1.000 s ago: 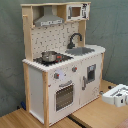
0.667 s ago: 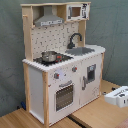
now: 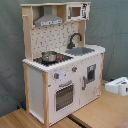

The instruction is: Play with the kitchen

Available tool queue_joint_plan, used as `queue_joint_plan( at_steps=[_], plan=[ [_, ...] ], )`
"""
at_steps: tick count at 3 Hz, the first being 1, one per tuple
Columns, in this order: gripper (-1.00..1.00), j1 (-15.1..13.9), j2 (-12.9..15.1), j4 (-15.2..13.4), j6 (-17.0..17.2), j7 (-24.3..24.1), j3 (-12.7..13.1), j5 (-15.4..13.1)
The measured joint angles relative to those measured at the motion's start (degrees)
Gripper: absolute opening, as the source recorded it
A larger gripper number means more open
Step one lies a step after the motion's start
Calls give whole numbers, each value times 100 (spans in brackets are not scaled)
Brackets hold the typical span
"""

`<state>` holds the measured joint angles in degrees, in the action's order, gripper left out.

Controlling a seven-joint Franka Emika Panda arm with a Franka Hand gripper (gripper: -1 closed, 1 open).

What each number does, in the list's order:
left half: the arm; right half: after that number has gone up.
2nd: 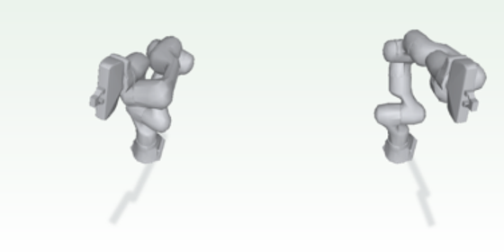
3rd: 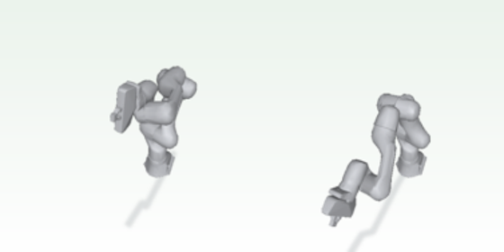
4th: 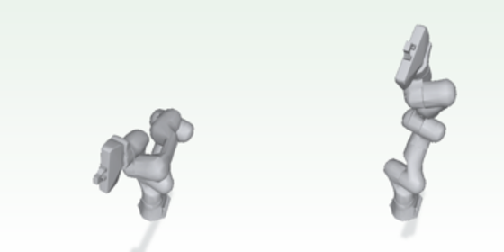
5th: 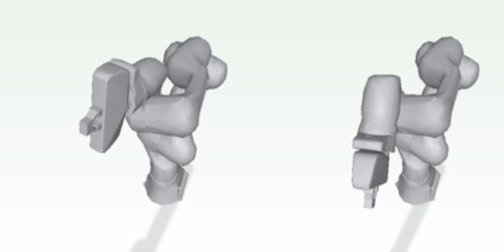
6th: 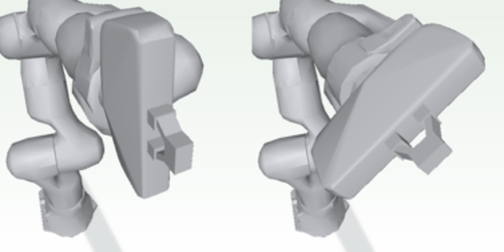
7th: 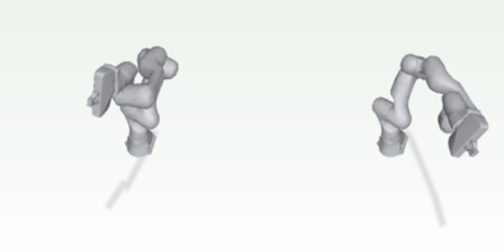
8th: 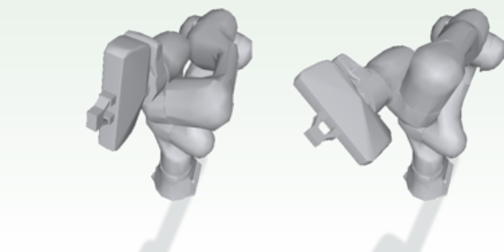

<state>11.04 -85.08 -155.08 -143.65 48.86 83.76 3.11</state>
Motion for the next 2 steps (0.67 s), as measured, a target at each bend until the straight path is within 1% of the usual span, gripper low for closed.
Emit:
queue_joint_plan(
  at_steps=[1,2],
  plan=[
    [100,-265,-5,38,-272,189,-444,-70],
    [100,-564,-16,126,-495,398,-960,-184]
  ],
)
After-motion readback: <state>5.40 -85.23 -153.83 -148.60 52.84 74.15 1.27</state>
